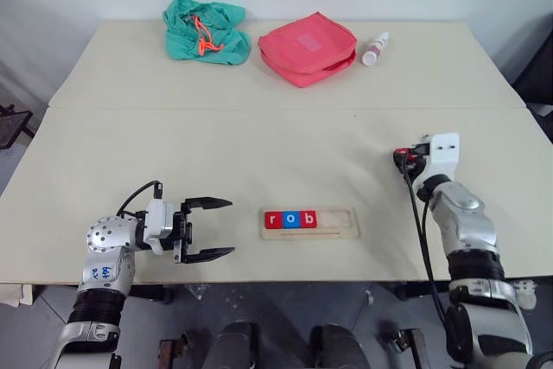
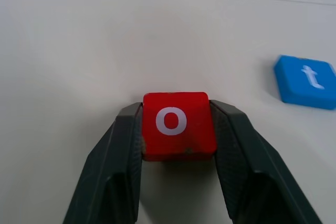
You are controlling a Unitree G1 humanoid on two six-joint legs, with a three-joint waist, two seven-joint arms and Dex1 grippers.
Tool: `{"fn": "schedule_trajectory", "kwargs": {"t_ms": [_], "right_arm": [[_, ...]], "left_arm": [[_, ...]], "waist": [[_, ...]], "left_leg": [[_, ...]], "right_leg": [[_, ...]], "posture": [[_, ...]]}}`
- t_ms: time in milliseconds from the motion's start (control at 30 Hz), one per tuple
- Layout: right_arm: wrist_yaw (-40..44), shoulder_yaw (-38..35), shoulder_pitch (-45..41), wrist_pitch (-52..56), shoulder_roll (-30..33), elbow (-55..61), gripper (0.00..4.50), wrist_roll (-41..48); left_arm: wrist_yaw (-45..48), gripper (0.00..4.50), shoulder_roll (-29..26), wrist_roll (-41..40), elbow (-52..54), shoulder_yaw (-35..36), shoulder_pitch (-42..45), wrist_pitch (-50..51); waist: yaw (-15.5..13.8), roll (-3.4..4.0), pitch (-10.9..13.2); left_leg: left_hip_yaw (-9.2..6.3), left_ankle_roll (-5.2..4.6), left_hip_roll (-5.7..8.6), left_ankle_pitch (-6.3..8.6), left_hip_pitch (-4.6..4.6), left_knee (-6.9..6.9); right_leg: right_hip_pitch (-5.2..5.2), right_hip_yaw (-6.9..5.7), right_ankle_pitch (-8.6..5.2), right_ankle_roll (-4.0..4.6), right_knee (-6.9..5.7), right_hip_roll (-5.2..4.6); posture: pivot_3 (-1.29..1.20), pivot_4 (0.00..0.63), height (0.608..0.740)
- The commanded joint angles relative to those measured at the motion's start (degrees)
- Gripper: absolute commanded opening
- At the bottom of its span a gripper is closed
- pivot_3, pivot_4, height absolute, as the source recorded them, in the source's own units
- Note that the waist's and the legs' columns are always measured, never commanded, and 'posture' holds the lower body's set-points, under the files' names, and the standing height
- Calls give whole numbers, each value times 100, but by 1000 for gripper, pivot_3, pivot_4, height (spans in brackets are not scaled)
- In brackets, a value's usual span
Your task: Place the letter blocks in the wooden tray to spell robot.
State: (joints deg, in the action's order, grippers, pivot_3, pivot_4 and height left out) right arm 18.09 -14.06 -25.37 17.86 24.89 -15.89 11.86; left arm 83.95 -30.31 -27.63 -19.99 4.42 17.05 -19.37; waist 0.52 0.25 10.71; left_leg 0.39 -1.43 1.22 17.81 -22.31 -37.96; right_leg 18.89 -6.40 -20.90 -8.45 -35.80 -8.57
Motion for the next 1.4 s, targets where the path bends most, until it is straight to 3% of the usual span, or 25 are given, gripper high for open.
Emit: {"fn": "schedule_trajectory", "kwargs": {"t_ms": [33,200,333,833,1000,1133,1400], "right_arm": [[-172,-192,697,802,12,1907,1465,328],[-508,-452,1979,2161,-92,4153,1465,802],[-707,-563,2648,2786,-253,5150,1465,1063],[-1017,-368,3138,3172,-761,5578,1465,1191],[-1019,-389,3110,3177,-806,5542,3122,1213],[-585,-602,3118,3011,-455,5506,4393,1345],[1658,-758,3055,2157,1649,4838,4456,1439]], "left_arm": [[179,4500,-122,-96,8,83,20,16],[374,4500,-153,-96,-197,77,179,30],[431,4500,-127,-74,-347,17,351,25],[448,4500,-155,-77,-408,-74,530,73],[431,4500,-170,-93,-338,-61,474,92],[442,4500,-216,-125,-258,-30,402,148],[395,4500,-210,-104,-271,-22,420,165]], "waist": [[-27,1,0],[-67,2,0],[-69,2,0],[-54,2,0],[-48,2,0],[-49,2,0],[-55,1,1]], "left_leg": [[0,1,-1,0,0,1],[10,1,0,0,1,-1],[11,0,4,0,2,-1],[16,0,4,0,6,2],[16,0,4,0,6,1],[16,0,4,0,6,1],[23,-1,2,0,6,2]], "right_leg": [[1,0,0,0,-2,1],[2,8,0,0,1,1],[0,14,0,0,2,0],[3,20,0,0,0,2],[3,22,0,0,0,2],[3,22,0,0,0,2],[-2,21,0,0,15,4]], "posture": [[0,150,740],[0,150,740],[0,150,740],[0,150,740],[0,150,740],[0,150,740],[0,150,740]]}}
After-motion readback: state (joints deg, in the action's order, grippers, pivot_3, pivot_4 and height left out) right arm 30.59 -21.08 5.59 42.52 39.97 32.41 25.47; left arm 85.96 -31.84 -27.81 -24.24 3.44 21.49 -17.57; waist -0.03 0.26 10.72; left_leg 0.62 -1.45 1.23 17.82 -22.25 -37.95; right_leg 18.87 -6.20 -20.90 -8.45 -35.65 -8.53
